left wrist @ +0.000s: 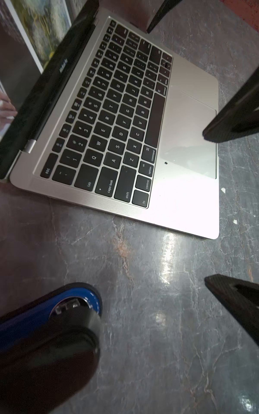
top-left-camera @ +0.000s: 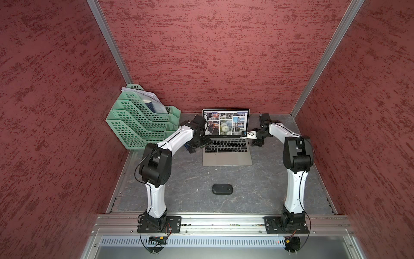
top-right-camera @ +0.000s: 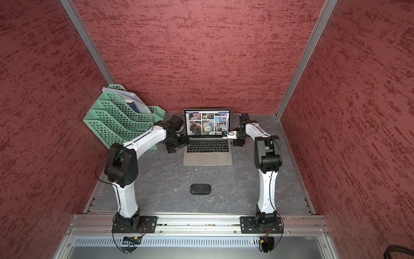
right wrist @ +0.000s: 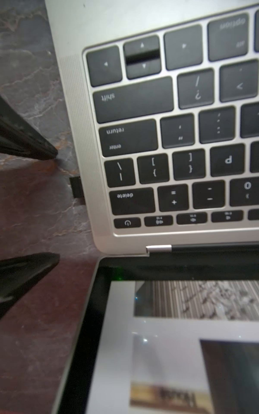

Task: Remove the wireless mouse receiver from the laptop
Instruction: Take out the USB plug from the USB port.

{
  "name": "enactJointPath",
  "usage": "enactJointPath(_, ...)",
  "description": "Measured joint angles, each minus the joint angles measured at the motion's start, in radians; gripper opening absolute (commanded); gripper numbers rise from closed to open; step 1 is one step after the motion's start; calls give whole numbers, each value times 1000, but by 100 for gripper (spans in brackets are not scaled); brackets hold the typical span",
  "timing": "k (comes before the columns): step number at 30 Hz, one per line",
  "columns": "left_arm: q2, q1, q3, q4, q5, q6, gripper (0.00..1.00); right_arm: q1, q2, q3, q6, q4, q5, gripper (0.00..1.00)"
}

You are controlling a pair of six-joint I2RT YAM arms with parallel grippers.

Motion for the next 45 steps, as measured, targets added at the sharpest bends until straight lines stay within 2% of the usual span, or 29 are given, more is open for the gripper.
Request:
enactJointPath(8,149,0,84,-153,3,80,93,27,-4,-24,-19,45,0,70)
enactJointPath(18,171,16,76,-237,-2,151,89,42,-4,-26,-32,50,14,62)
enactJointPath(27,172,18,28,-182,-21,184,88,47,-4,-27,-37,47,25,60)
enactJointPath(32,158,18,-6,-105,1,195,88,51,5,-6,-48,-8,35,48)
enactJointPath(45,151,13,-27,-50,10,195,87,61,59,98,-63,-150,60,50)
